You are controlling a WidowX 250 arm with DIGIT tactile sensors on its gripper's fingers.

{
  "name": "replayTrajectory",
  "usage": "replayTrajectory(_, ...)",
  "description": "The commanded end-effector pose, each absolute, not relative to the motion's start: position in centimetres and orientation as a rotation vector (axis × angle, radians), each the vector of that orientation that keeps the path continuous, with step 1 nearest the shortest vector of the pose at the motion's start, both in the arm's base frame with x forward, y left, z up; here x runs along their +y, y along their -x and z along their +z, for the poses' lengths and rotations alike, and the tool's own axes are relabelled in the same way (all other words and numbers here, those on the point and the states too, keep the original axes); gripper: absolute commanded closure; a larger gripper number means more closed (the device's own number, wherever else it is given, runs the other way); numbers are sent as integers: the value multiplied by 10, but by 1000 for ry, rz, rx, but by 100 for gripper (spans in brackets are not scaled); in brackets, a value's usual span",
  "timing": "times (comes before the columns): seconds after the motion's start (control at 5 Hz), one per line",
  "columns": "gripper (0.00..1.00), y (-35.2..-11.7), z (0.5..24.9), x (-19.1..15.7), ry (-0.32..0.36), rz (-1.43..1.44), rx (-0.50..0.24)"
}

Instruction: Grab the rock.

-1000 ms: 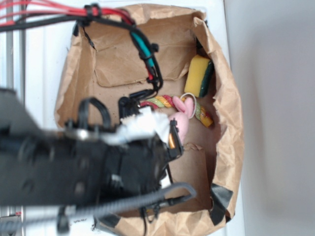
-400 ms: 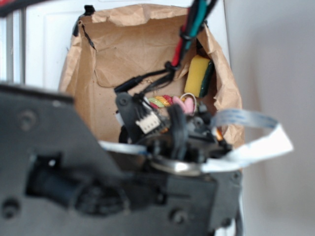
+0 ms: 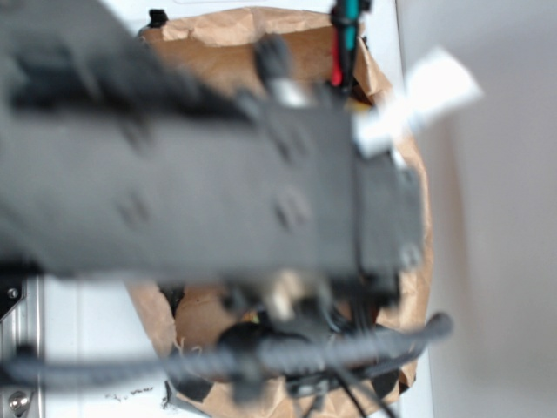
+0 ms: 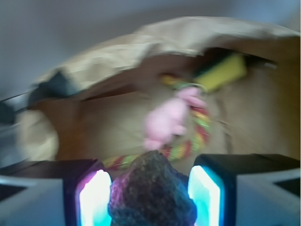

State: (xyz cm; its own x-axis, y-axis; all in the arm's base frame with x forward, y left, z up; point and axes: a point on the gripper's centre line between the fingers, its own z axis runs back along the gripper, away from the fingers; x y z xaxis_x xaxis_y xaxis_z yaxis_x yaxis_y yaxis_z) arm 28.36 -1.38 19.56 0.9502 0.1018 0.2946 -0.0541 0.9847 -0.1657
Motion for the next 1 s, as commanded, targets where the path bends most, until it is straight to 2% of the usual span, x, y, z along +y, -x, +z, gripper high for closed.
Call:
replayTrajectory(0.0,100,-270,222,-11,222,-231,-450)
replayTrajectory(0.2,100,-267,219,-16,134,-264,-416)
replayTrajectory(0.4,100,-262,210,-21,-96,-325,-343)
replayTrajectory(0.6,100,-264,210,-29,-237,-290,-353)
replayTrajectory(0.8,100,-264,207,-38,-225,-275,-380)
